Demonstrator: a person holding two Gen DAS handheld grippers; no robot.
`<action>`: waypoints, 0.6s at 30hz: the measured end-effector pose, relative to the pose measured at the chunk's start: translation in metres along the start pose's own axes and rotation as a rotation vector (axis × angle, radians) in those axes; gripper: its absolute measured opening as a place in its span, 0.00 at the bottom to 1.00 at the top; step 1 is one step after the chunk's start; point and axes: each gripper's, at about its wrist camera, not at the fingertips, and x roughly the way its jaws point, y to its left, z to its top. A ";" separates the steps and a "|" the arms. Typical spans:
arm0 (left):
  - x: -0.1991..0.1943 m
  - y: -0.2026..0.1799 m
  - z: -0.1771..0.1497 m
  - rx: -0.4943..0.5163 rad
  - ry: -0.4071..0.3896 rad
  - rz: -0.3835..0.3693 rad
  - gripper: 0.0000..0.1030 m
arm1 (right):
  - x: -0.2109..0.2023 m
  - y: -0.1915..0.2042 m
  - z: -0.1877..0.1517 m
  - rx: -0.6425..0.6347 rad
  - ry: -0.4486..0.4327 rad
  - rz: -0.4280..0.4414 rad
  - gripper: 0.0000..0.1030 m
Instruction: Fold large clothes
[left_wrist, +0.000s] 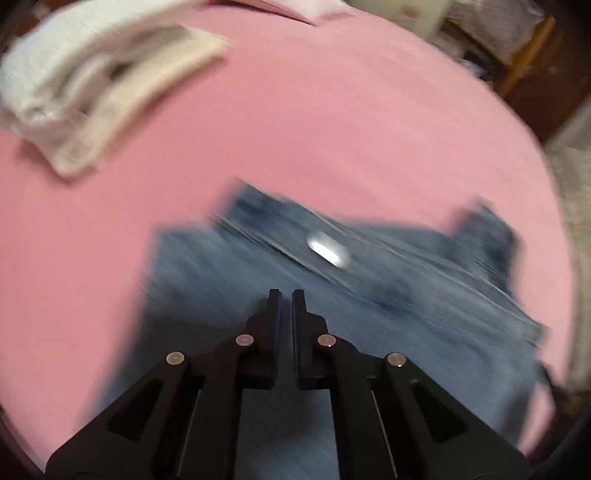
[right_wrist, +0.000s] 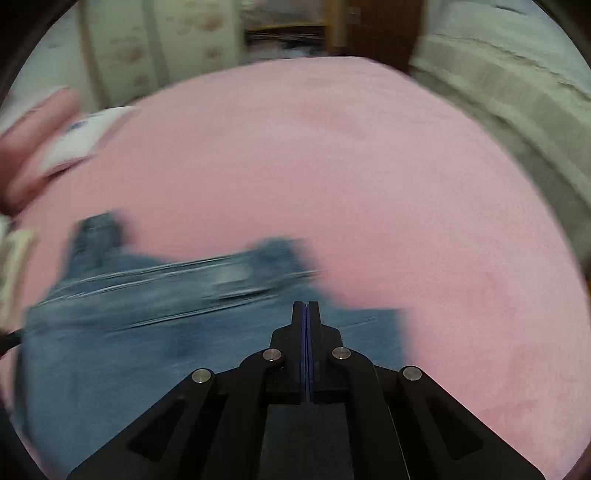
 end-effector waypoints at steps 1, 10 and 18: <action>-0.003 -0.011 -0.012 0.024 0.032 -0.055 0.02 | 0.000 0.016 -0.007 0.000 0.038 0.100 0.00; 0.000 -0.018 -0.065 0.046 0.105 -0.138 0.01 | 0.025 0.116 -0.085 0.001 0.240 0.352 0.02; -0.007 0.059 -0.064 0.064 0.068 0.144 0.02 | 0.018 0.009 -0.100 0.104 0.222 0.159 0.00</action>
